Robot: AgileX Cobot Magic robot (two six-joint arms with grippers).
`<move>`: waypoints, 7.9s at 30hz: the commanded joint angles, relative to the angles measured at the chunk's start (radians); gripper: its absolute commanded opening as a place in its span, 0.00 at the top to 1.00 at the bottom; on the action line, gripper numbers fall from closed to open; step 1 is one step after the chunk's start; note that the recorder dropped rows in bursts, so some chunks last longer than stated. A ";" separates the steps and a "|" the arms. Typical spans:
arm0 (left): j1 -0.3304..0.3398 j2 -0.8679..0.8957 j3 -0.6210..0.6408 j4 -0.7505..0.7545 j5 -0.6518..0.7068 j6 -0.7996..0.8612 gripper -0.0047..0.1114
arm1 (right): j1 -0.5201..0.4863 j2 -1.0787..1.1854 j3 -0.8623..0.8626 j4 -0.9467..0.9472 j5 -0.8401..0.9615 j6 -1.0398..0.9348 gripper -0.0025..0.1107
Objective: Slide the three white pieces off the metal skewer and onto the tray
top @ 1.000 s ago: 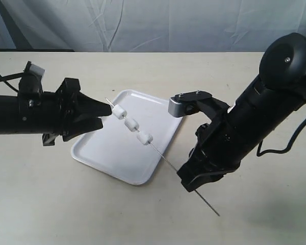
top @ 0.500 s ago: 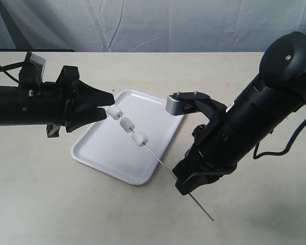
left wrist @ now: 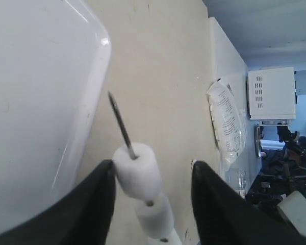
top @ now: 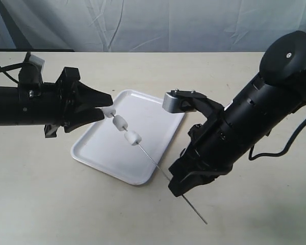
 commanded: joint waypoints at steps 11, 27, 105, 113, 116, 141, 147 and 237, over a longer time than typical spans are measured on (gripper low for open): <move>0.003 0.001 -0.005 -0.010 0.012 0.003 0.60 | -0.008 -0.013 0.002 0.036 0.020 -0.028 0.98; 0.003 0.001 -0.005 -0.010 0.014 0.010 0.81 | -0.008 -0.013 0.002 0.039 0.020 -0.031 0.98; -0.018 0.274 -0.146 -0.010 0.319 0.158 0.69 | -0.008 0.016 0.168 0.447 -0.117 -0.111 0.98; -0.018 0.274 -0.148 -0.010 0.319 0.158 0.69 | -0.008 0.016 0.168 0.447 -0.113 -0.111 0.98; -0.019 0.274 -0.156 -0.010 0.319 0.156 0.69 | -0.008 0.016 0.168 0.447 -0.102 -0.115 0.98; -0.036 0.274 -0.165 -0.010 0.319 0.159 0.70 | -0.008 0.017 0.168 0.488 -0.084 -0.157 0.98; -0.036 0.274 -0.165 -0.010 0.319 0.159 0.75 | -0.008 0.017 0.168 0.488 -0.084 -0.157 0.98; -0.086 0.276 -0.302 0.120 0.319 0.107 0.74 | -0.008 0.006 0.171 0.623 -0.176 -0.191 0.98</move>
